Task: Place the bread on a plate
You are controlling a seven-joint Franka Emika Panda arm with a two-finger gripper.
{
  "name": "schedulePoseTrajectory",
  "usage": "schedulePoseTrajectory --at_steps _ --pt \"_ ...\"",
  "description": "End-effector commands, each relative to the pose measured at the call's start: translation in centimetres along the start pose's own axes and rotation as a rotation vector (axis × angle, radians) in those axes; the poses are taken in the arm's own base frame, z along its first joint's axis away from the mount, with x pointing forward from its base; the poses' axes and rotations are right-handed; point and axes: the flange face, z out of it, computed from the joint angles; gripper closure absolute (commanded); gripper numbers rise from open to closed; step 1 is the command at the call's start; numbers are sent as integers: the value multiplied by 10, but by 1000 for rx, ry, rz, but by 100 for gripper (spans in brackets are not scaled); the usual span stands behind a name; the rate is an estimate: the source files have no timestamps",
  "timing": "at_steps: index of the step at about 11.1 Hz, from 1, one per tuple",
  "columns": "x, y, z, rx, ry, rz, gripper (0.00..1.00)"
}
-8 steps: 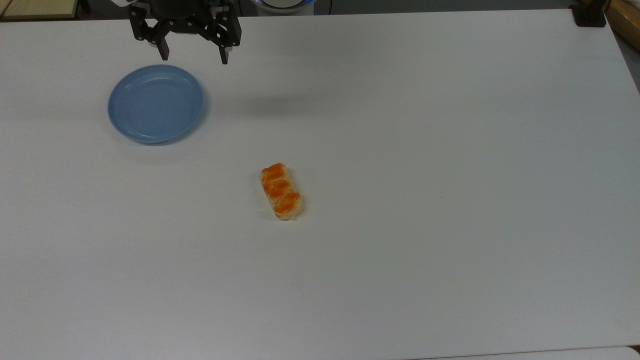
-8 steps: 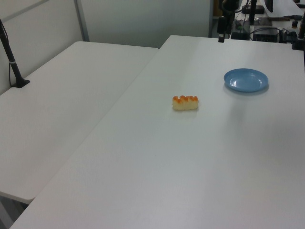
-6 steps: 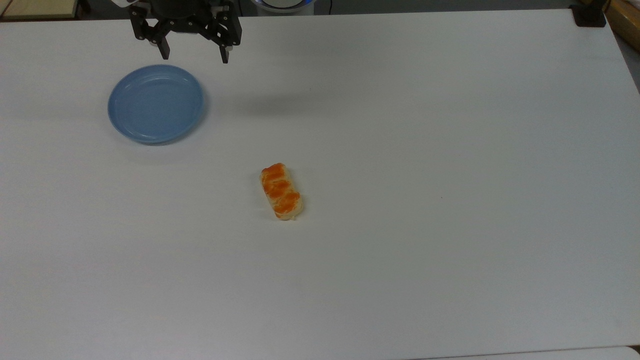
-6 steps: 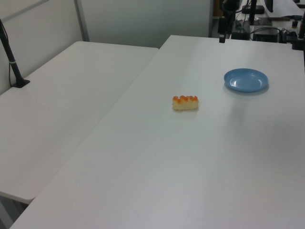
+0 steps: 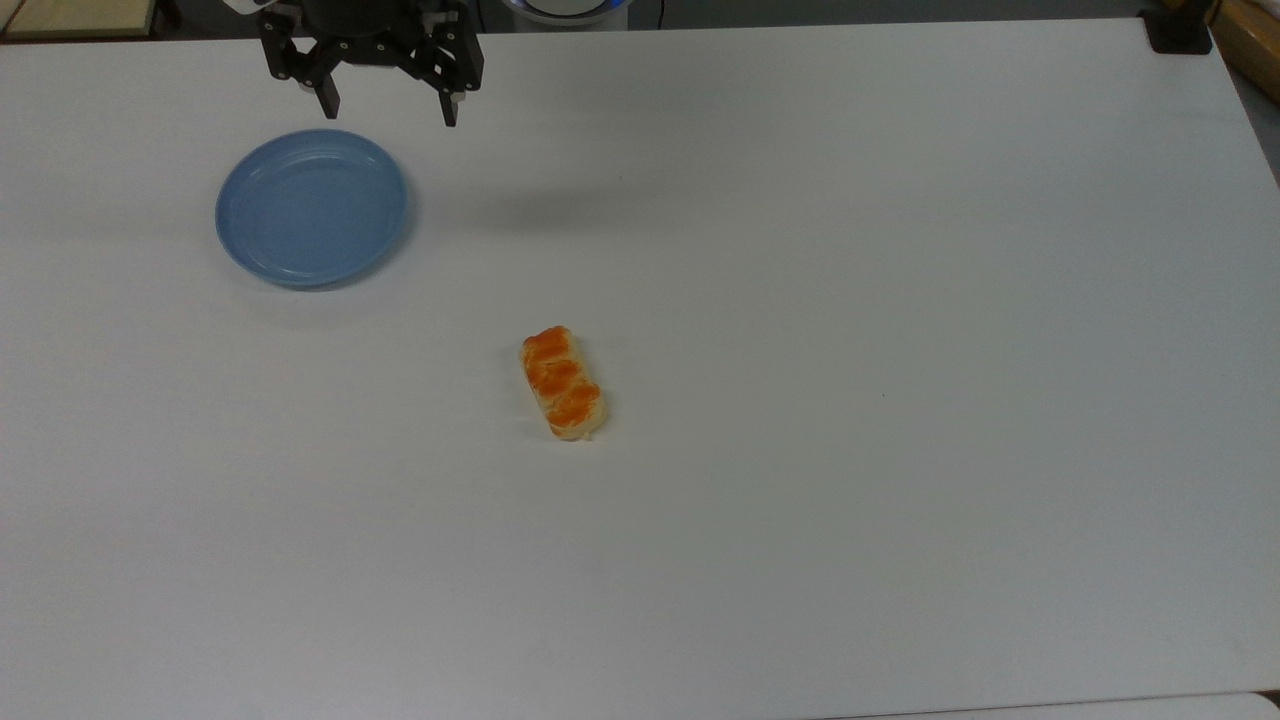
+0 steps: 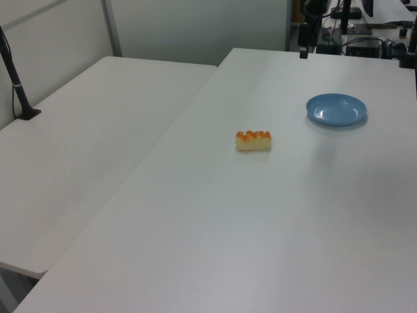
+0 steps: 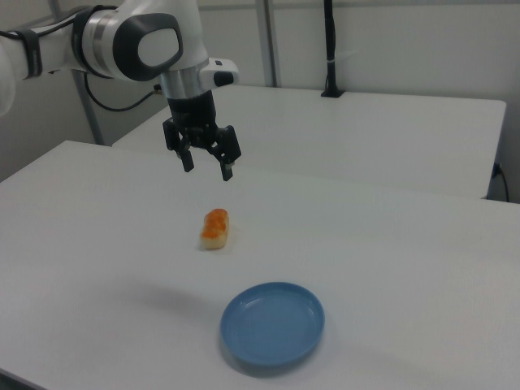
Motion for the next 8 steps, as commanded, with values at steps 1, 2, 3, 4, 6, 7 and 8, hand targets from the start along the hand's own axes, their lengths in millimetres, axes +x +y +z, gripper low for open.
schedulePoseTrajectory --at_steps 1,2,3,4,6,7,8 --pt "-8 -4 -3 7 -17 -7 0" --pt "-9 -3 -4 8 -20 -6 0" --pt "-9 -3 -4 8 -22 -7 0" --pt "-9 -4 -4 8 -22 -9 0" --pt "-9 -4 -4 8 -22 -7 0" --pt "-9 -4 -4 8 -22 -7 0" --pt "-9 -4 -4 8 -22 -7 0"
